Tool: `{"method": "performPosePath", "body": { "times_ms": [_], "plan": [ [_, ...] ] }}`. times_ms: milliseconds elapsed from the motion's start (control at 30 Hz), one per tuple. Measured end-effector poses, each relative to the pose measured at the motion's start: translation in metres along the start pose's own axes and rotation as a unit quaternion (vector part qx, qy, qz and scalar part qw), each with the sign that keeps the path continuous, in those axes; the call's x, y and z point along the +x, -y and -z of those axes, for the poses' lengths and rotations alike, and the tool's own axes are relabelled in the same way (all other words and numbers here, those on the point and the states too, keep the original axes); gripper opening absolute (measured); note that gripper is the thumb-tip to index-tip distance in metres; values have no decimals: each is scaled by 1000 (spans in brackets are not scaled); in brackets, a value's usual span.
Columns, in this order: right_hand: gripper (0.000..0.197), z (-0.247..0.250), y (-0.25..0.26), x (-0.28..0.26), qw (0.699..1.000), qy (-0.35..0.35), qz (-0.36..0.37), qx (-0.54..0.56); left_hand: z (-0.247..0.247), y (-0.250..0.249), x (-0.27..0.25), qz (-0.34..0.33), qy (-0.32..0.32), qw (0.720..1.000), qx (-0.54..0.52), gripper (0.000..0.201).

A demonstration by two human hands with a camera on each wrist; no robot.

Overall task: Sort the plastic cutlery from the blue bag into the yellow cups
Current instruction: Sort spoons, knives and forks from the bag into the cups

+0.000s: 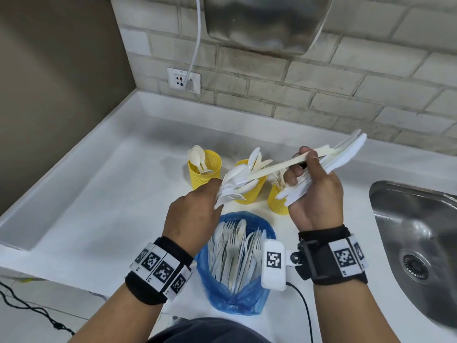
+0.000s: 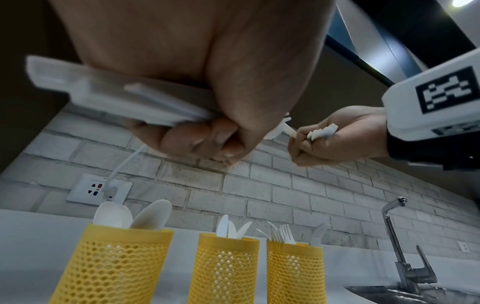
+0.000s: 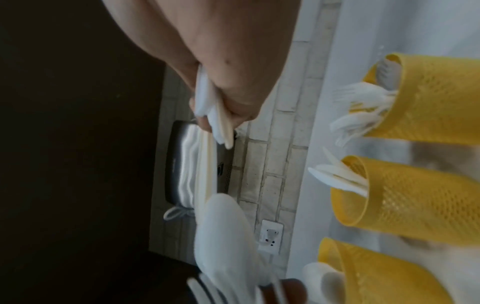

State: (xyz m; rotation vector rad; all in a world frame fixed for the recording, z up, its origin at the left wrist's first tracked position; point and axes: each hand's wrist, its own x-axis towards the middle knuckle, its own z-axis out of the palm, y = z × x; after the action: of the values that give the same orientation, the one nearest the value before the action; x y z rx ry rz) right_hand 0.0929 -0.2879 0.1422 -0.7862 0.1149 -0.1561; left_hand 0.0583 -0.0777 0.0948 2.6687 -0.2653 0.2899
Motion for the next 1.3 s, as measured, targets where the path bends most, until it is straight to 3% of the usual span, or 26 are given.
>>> {"method": "performPosePath", "body": {
  "times_ms": [200, 267, 367, 467, 633, 867, 1133, 1300],
  "plan": [
    [23, 24, 11, 4, 986, -25, -71, 150, -1, -3, 1, -9, -5, 1000, -23, 29],
    [26, 24, 13, 2, 976, -19, -68, 204, -1, -4, 0, -12, -5, 1000, -29, 29],
    [25, 19, 15, -1, 980, -10, -26, 198, -3, -5, 0, -16, -6, 999, -34, 28],
    [23, 11, 16, -4, 987, 22, 13, 157, -3, -6, 0, -24, -9, 999, -38, 30],
    [37, -9, 18, -16, 999, -4, 49, 19, -4, -4, -1, -38, -9, 997, -66, 43],
    [43, -20, 9, -25, 989, 38, 76, -121, -1, -3, -4, -48, -32, 994, -94, 33],
    [24, -16, -1, -30, 926, 79, 72, -362, 3, -2, -5, -54, -65, 991, -101, 45],
    [13, -15, -3, -34, 898, 114, 74, -420, 6, 0, -6, -48, -101, 990, -80, 42]
  ]
}}
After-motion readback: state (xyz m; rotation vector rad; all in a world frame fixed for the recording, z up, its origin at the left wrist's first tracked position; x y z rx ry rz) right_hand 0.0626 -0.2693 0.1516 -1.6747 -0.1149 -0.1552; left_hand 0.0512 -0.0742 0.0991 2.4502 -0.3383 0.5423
